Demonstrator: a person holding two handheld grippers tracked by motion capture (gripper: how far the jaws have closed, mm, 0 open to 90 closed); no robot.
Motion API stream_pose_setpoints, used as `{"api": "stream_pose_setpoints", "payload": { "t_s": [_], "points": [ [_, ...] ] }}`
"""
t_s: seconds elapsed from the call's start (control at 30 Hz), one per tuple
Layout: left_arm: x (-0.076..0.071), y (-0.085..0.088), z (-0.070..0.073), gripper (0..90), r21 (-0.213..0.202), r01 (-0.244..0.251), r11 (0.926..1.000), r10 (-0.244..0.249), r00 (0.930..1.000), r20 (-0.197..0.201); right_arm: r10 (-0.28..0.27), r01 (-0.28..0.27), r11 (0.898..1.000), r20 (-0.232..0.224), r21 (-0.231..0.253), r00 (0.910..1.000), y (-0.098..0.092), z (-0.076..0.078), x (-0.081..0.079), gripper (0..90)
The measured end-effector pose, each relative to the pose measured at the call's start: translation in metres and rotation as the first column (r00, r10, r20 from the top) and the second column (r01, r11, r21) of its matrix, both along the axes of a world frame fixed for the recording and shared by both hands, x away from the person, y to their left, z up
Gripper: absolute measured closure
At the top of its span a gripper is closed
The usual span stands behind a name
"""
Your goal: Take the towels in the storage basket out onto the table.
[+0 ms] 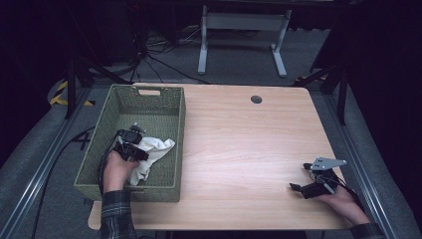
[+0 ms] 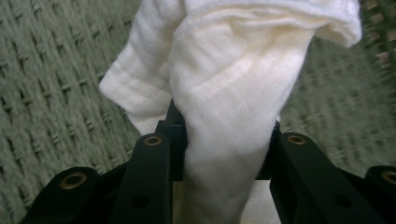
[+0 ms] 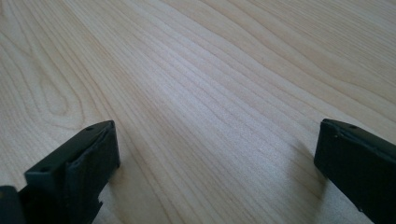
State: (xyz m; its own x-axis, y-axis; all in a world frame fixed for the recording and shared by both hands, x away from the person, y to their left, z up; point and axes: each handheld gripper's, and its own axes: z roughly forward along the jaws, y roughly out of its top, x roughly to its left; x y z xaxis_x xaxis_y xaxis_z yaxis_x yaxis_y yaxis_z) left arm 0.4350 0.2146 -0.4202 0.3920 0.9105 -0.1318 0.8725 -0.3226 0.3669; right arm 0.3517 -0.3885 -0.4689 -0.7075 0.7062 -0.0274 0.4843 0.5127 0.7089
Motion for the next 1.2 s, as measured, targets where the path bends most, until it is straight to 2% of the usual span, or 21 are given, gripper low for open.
{"api": "stream_pose_setpoints", "payload": {
  "t_s": [0.17, 0.47, 0.97, 1.03, 1.1, 1.13, 1.17, 1.2],
  "points": [
    [-0.004, 0.004, 0.009, 70.4, -0.087, 0.019, 0.9961, -0.014, 0.9978, 0.065, 0.001, -0.001, 1.000, -0.001, -0.001, 1.0000, 0.000, 0.000, 0.000, 0.3],
    [-0.008, 0.010, 0.018, 71.0, -0.175, 0.050, 0.9834, -0.025, 0.9894, 0.143, 0.002, -0.002, 1.000, -0.001, -0.001, 1.0000, 0.000, 0.000, 0.000, 0.3],
    [-0.013, 0.011, 0.036, 72.5, -0.223, 0.084, 0.9713, -0.029, 0.9710, 0.237, 0.002, -0.002, 1.000, -0.003, 0.000, 1.0000, 0.000, 0.000, 0.000, 0.3],
    [-0.014, 0.010, 0.040, 72.6, -0.221, 0.095, 0.9707, -0.035, 0.9657, 0.257, 0.002, -0.002, 1.000, -0.003, 0.000, 1.0000, 0.000, 0.000, 0.000, 0.3],
    [-0.016, 0.009, 0.044, 72.6, -0.224, 0.102, 0.9692, -0.041, 0.9642, 0.262, 0.002, -0.002, 1.000, -0.003, 0.000, 1.0000, 0.000, 0.000, 0.000, 0.3],
    [-0.016, 0.009, 0.046, 72.6, -0.225, 0.108, 0.9684, -0.043, 0.9602, 0.276, 0.002, -0.002, 1.000, -0.003, 0.000, 1.0000, 0.000, 0.000, 0.000, 0.3],
    [-0.018, 0.009, 0.049, 72.6, -0.225, 0.109, 0.9682, -0.043, 0.9599, 0.277, 0.002, -0.002, 1.000, -0.003, 0.000, 1.0000, 0.000, 0.000, 0.000, 0.3],
    [-0.018, 0.008, 0.051, 72.6, -0.225, 0.114, 0.9677, -0.046, 0.9566, 0.288, 0.002, -0.002, 1.000, -0.003, 0.000, 1.0000, 0.000, 0.000, 0.000, 0.3]
  ]
}}
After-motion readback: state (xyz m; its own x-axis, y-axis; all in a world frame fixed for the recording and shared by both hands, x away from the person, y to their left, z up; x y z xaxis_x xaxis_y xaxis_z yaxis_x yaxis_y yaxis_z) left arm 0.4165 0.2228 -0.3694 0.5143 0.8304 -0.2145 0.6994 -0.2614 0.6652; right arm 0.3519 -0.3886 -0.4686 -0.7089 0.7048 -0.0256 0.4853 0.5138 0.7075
